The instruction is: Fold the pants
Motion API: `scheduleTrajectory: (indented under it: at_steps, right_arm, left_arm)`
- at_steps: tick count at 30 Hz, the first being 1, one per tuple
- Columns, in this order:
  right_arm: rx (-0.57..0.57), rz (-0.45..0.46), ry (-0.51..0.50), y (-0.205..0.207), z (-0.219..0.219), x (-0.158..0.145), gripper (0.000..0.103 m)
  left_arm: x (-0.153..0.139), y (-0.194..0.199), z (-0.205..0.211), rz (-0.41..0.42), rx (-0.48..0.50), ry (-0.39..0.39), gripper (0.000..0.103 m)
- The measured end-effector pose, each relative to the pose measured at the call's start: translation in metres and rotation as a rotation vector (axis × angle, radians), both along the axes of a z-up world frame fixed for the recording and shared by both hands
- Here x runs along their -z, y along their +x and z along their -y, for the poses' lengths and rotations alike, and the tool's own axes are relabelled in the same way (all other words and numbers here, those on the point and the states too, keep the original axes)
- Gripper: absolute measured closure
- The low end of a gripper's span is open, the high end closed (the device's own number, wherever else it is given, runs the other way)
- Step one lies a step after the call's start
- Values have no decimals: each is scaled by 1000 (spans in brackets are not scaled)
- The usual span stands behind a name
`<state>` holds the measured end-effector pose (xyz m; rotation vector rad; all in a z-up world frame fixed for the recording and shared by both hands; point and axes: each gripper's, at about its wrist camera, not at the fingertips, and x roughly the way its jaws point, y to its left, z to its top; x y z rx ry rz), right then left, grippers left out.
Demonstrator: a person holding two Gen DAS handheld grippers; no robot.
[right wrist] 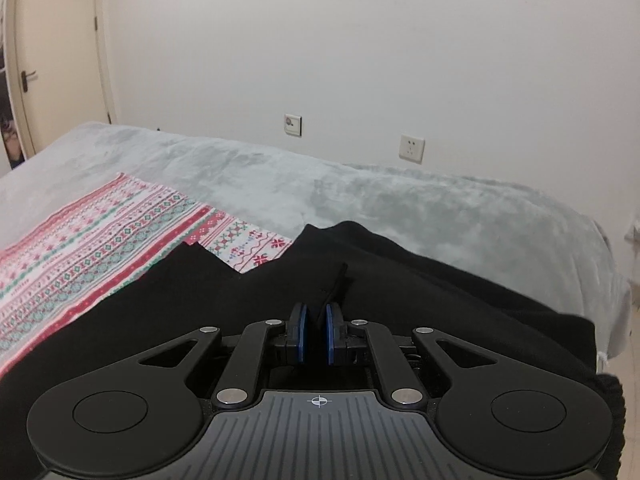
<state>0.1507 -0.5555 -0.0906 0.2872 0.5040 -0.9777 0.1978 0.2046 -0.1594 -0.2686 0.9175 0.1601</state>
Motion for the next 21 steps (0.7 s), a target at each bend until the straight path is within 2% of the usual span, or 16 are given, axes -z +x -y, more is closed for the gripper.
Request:
scheduleTrajectory:
  at_steps: [3, 5, 7, 8, 10, 12, 15, 19, 21]
  right_arm:
    - [54, 11, -20, -4, 3, -3, 96]
    - [115, -40, -96, -3, 2, -4, 97]
    - [104, -80, -113, 0, 4, 0, 98]
    - [93, -76, -87, -1, 6, 0, 98]
    - [105, -49, -89, -6, 6, -5, 97]
    - [76, 9, -125, -10, -3, -15, 86]
    - [-115, 20, -152, 1, -33, -23, 85]
    - [-411, -40, -148, 37, -93, -21, 79]
    - [-563, -67, -140, 57, -132, -20, 70]
  left_arm:
    - [-1, 0, -3, 1, -12, -21, 55]
    - [-2, 1, -3, -3, -7, -30, 48]
    - [-5, 1, -2, -9, 14, -47, 20]
    - [-9, -1, -5, -2, 4, -70, 17]
    - [-20, -8, -11, 39, -18, -112, 16]
    - [-32, -14, -19, 94, -22, -147, 16]
    - [-45, -14, -31, 160, -73, -157, 15]
    - [-45, 7, -42, 168, -125, -168, 15]
    - [-44, 26, -42, 153, -119, -203, 15]
